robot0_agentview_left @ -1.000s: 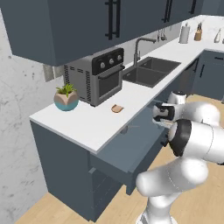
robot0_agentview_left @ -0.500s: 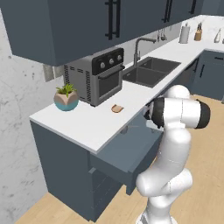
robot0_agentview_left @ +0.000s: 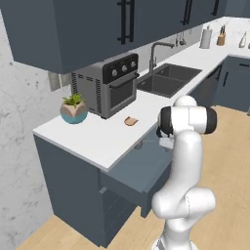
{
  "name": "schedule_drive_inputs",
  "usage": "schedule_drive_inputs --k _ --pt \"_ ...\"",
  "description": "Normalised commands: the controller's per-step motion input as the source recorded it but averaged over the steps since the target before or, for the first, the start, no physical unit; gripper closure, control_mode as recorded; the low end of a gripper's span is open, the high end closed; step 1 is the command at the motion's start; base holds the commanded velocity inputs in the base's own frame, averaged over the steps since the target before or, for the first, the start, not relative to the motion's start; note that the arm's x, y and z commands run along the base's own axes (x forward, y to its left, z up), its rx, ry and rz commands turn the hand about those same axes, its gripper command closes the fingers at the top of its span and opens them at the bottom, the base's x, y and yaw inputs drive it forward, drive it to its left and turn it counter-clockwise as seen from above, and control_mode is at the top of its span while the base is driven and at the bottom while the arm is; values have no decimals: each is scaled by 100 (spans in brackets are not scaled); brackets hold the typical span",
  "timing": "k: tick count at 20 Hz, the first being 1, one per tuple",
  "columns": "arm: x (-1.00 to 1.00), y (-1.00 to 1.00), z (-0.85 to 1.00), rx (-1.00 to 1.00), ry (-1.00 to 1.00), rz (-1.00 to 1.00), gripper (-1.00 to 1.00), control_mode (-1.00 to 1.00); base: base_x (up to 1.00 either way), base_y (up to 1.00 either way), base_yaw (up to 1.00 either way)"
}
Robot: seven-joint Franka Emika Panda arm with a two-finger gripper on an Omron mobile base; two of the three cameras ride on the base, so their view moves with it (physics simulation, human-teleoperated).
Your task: Pick the measuring cup from the drawer and place it on the counter.
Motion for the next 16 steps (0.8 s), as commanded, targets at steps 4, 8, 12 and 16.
schedule_drive_inputs --k 4,8,12,16 --pt "-18 -14 -27 1 10 0 -100 -100 0 0 0" --pt "-95 -47 -1 6 19 -5 -100 -100 0 0 0" --pt "-100 -66 0 9 14 -7 -100 -100 0 0 0" --pt "-100 -79 0 11 9 -9 -100 -100 0 0 0"
